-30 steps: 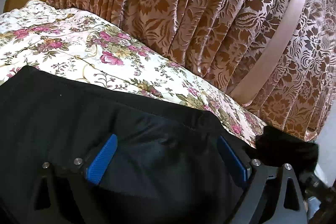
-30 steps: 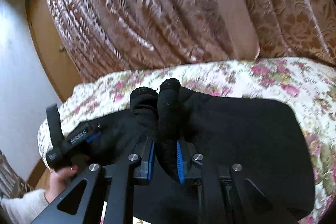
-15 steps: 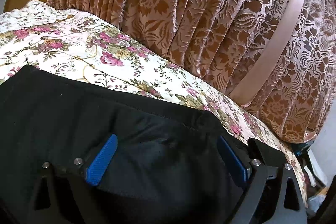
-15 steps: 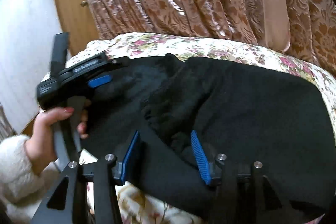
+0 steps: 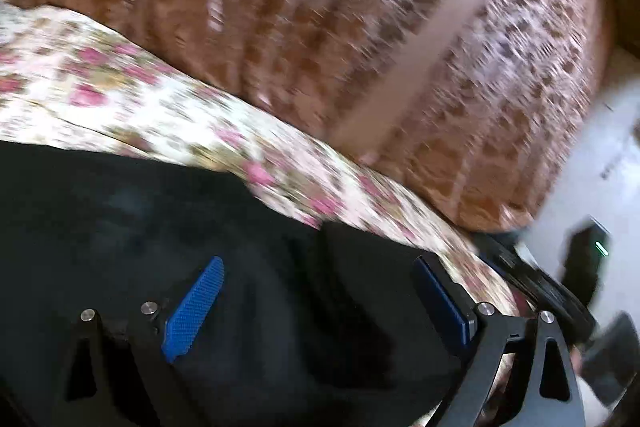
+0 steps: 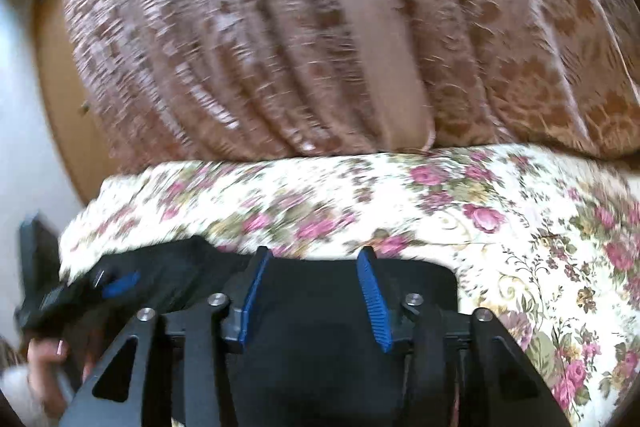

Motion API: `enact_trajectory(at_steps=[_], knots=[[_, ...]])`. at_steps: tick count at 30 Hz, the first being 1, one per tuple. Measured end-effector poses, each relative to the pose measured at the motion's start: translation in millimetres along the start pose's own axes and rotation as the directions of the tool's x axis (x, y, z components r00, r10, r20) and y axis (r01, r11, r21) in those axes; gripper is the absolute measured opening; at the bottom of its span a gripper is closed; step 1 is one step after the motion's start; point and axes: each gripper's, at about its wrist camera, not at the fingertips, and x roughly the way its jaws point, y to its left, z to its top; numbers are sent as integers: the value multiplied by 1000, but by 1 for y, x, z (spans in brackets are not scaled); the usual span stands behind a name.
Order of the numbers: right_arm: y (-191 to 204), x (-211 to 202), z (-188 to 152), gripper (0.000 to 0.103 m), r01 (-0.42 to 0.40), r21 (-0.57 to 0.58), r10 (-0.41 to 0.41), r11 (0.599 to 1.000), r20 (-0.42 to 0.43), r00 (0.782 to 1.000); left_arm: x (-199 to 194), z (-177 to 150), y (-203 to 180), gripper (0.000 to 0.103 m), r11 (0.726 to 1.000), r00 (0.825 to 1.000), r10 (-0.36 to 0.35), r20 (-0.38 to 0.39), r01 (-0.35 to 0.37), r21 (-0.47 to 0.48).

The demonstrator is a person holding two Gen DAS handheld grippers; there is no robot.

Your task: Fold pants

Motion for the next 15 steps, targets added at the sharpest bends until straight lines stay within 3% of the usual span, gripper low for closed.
enact_trajectory(at_steps=[4,7,9,13,15], knots=[[-26,34,9,39,-12,68,14,998,-23,1000,18,-8,-12,95,1000,998,-18,-67,19,3],[-33,57,-4,40,-49,71,57,996,-110,992,33,-11,-7,93,999,991,-13,-136,7,-39],[-34,70,-19,40,-124,65,133,990,-170,976,38,-17,-1,82,997,986,-24,-165,11,-77],[-20,70,-43,45,-152,-111,133,982,-167,977,43,-25,-7,70,999,984,-31,-178,24,-39],[-16,69,-45,49,-168,-136,144,976,-166,976,49,-29,-12,50,999,979,-31,-202,30,-12]])
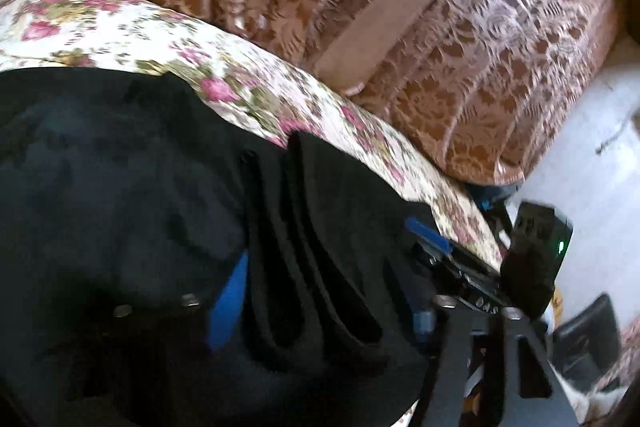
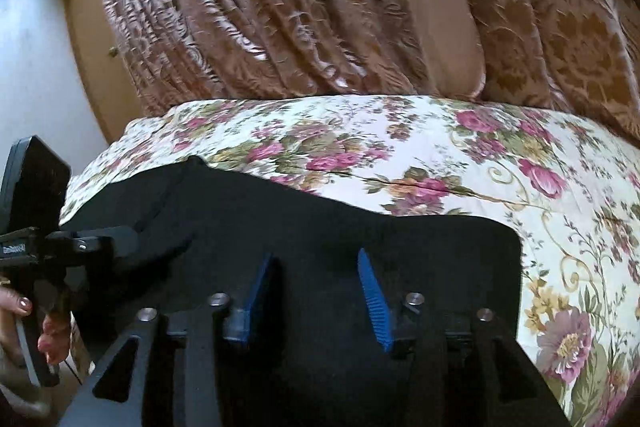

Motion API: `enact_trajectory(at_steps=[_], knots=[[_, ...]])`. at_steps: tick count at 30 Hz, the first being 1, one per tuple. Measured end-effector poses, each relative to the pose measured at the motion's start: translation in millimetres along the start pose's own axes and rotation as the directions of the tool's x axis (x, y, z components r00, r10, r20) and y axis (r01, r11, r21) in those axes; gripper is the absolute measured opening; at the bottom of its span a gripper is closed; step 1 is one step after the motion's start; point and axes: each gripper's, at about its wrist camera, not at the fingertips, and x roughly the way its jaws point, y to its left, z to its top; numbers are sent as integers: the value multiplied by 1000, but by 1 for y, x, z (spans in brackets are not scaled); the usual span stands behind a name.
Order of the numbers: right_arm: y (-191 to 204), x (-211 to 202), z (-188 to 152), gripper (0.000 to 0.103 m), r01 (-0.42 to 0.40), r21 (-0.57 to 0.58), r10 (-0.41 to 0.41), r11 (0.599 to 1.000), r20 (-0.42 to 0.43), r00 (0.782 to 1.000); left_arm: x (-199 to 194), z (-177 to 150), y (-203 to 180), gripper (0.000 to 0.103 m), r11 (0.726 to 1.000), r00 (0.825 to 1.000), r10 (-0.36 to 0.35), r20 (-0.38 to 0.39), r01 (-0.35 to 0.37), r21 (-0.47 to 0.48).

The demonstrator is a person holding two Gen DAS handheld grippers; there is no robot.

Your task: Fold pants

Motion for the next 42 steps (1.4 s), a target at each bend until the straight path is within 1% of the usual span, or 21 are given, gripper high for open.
enact_trajectory(at_steps=[1,2,4,7,8,10,12,17,20,22,24,26,28,31,34,35,36,37,39,40,42], knots=[[2,2,0,49,8,-3,-8,1000,-4,1000,4,-2,-3,41,1000,1000,16,-15,-16,18],[2,4,-1,49,13,-4,-13,1000,-8,1000,5,-4,-4,29,999,999,36,-15,-35,33],[1,4,-2,49,12,-2,-12,1000,-6,1000,1,-7,-6,26,998,999,37,5,-37,45],[-2,0,-4,49,-12,14,11,1000,13,1000,-18,-14,-10,23,999,999,12,41,-13,37],[-2,-2,-4,49,-20,19,19,1000,18,1000,-26,-18,-13,23,998,998,24,58,-27,48],[-3,-5,-5,49,-46,33,46,998,28,999,-28,-24,-14,22,995,996,67,61,-71,65],[-2,-3,-5,49,-51,33,50,998,25,998,-18,-26,-8,23,990,992,118,40,-121,69],[3,2,-5,49,-14,8,14,1000,1,1000,-14,-22,10,29,997,996,72,47,-71,-11],[3,1,-6,49,-18,13,18,1000,3,1000,-19,-17,15,35,997,996,63,61,-61,-38],[3,2,-6,49,-17,11,17,1000,2,1000,-28,-13,19,39,996,994,60,87,-54,-66],[3,2,-6,49,-13,9,13,1000,0,1000,-41,-9,26,48,993,990,59,128,-45,-105],[2,3,-6,49,-11,7,11,1000,-2,1000,-58,-8,35,54,989,982,65,176,-40,-142],[2,3,-6,49,-12,8,12,1000,-2,1000,-75,-8,44,56,983,971,88,221,-50,-175],[2,3,-6,49,-8,4,8,1000,-2,1000,-102,-11,54,60,973,948,164,272,-110,-203],[3,4,-6,49,0,-2,0,1000,-6,1000,-131,-20,61,62,951,905,277,323,-210,-227],[4,4,-6,49,5,-5,-5,1000,-8,1000,-144,-24,64,63,934,876,333,349,-256,-249],[4,5,-6,49,11,-10,-11,1000,-10,1000,-151,-28,66,64,920,854,370,365,-284,-269],[6,5,-6,49,17,-15,-17,1000,-11,1000,-160,-32,69,65,903,828,411,382,-311,-296],[8,6,-6,49,32,-26,-32,999,-11,999,-179,-42,76,69,869,776,476,414,-341,-360],[9,6,-6,49,39,-31,-39,999,-11,999,-184,-46,78,70,858,761,494,421,-349,-376],[11,7,-6,49,55,-41,-55,998,-16,998,-195,-54,85,72,824,720,548,426,-376,-424]])
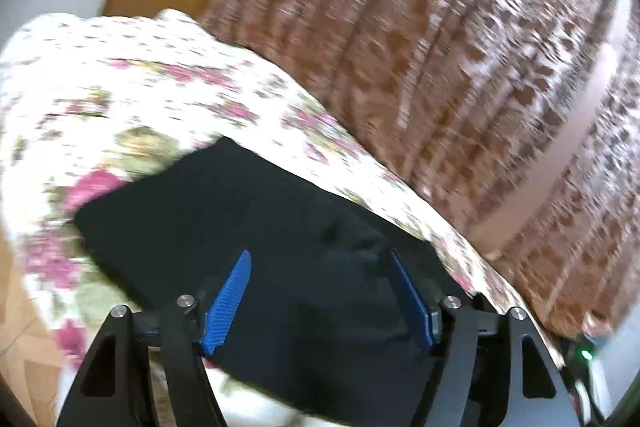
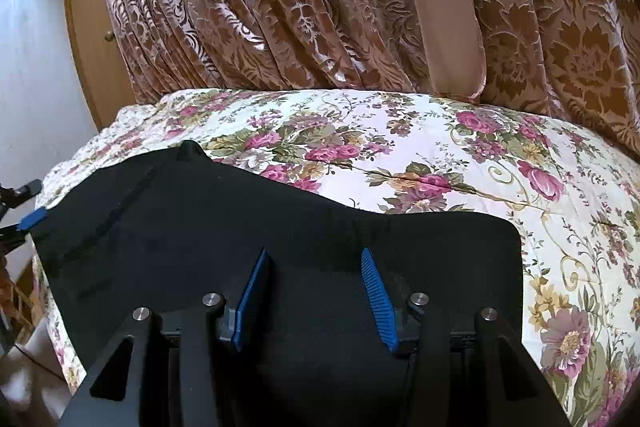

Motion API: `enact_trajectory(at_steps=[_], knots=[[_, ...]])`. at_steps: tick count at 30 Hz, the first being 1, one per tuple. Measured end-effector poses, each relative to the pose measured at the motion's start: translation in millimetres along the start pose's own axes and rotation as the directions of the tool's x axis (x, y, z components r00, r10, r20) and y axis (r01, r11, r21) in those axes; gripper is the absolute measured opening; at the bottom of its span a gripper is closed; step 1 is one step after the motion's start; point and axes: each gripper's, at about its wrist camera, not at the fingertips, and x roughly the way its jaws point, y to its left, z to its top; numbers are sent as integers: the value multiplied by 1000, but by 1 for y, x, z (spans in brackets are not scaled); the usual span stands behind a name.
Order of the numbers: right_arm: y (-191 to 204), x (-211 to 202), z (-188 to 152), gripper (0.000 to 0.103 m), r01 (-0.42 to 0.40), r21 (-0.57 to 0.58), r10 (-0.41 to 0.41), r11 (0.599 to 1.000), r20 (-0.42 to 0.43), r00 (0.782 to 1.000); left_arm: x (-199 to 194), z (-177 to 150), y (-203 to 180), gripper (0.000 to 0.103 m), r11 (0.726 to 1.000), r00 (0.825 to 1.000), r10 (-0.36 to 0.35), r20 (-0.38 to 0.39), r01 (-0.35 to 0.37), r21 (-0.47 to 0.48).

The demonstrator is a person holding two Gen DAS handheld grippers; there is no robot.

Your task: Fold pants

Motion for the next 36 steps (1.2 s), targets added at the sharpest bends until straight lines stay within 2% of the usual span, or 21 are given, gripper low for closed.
enact_trajectory(at_steps=[5,10,16,21,24,26,29,33,34,36], knots=[[7,2,-1,49,42,-31,-42,999,-2,999,-14,-1,32,76,992,995,96,31,-93,-84],[7,2,-1,49,44,-31,-44,999,0,999,-5,-4,42,76,986,996,91,-22,-94,-136],[6,1,-1,49,42,-29,-42,999,1,999,-7,-7,51,82,977,1000,-2,-6,1,-214],[6,1,-1,49,43,-30,-43,999,1,999,-14,-8,70,82,930,995,-93,33,98,-353],[6,1,-1,49,43,-30,-43,999,2,999,-14,-10,79,82,905,992,-122,43,129,-405],[6,1,-1,49,43,-29,-43,999,0,999,-14,-11,83,81,896,990,-131,52,141,-421],[6,1,-1,49,42,-29,-42,999,1,999,-19,-13,80,79,902,992,-113,54,125,-412],[6,1,-1,49,41,-28,-41,999,1,999,-33,-19,84,78,911,996,-41,73,68,-406],[6,1,-2,49,42,-28,-42,999,1,999,-34,-21,87,78,910,997,-26,70,53,-412],[6,1,-2,49,43,-28,-43,999,1,999,-27,-23,98,78,889,998,-46,47,62,-454]])
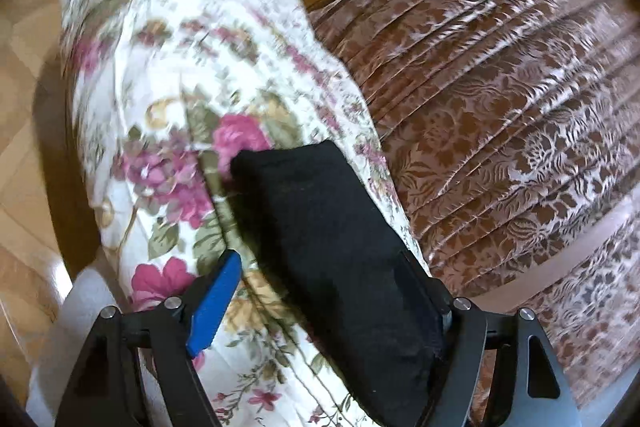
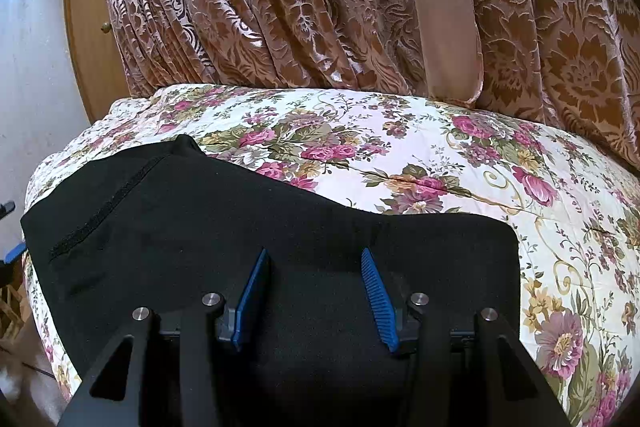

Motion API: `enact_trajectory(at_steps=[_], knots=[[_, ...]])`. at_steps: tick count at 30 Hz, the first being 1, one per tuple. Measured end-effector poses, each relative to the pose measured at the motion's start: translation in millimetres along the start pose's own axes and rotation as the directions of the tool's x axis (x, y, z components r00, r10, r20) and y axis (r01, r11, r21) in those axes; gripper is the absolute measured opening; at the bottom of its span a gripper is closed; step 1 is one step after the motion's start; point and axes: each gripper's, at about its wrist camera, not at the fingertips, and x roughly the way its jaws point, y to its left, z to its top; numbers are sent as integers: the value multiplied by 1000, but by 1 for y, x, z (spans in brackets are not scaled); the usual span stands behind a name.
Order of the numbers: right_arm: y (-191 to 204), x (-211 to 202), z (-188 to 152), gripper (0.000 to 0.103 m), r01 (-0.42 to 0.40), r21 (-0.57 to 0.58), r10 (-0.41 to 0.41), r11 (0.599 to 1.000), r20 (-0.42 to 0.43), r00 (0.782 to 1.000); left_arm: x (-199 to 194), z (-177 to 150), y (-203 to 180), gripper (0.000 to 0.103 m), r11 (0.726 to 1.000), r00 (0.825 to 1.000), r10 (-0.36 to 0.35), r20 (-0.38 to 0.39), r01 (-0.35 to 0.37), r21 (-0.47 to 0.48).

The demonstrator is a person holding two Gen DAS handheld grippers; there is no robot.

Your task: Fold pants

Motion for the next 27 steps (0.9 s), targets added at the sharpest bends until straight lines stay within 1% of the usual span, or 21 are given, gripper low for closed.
enact_trajectory(at_steps=[2,5,7,9,11,13,15,17,19,20,22,23,24,25,27], knots=[[0,0,0,49,1,-1,-1,1000,0,1000,6,4,7,78,998,1000,-30,-9,29,-52],[0,0,0,49,0,0,0,1000,0,1000,12,8,5,78,998,999,-45,-2,45,-38],[0,0,0,49,0,0,0,1000,0,1000,15,9,2,73,996,997,-79,-6,79,-42],[0,0,0,49,0,1,0,1000,0,1000,21,11,-1,74,994,994,-106,-29,104,-41],[0,0,0,49,0,1,0,1000,0,1000,31,13,1,73,992,991,-113,-66,110,-55],[0,0,0,49,0,1,0,1000,1,1000,33,16,8,73,984,988,-149,-48,144,-103],[0,0,0,49,0,1,0,1000,1,1000,36,19,11,73,979,985,-165,-41,159,-124],[0,0,0,49,0,1,0,1000,0,1000,41,23,9,73,977,982,-182,-42,176,-118],[0,0,0,49,0,2,0,1000,0,1000,48,27,6,72,980,982,-181,-55,175,-96],[0,0,0,49,0,1,0,1000,1,1000,50,27,5,68,981,983,-177,-55,171,-94],[0,0,0,49,1,1,-1,1000,0,1000,54,28,5,51,989,990,-129,-60,124,-82],[0,0,0,49,0,1,0,1000,1,1000,55,27,7,34,994,994,-88,-69,83,-69],[0,0,0,49,0,1,0,1000,0,1000,56,28,8,18,996,995,-65,-78,60,-68],[0,0,0,49,1,1,-1,1000,0,1000,58,28,11,16,996,994,-56,-90,48,-81],[0,0,0,49,1,1,-1,1000,0,1000,56,29,14,16,989,993,-84,-86,73,-128]])
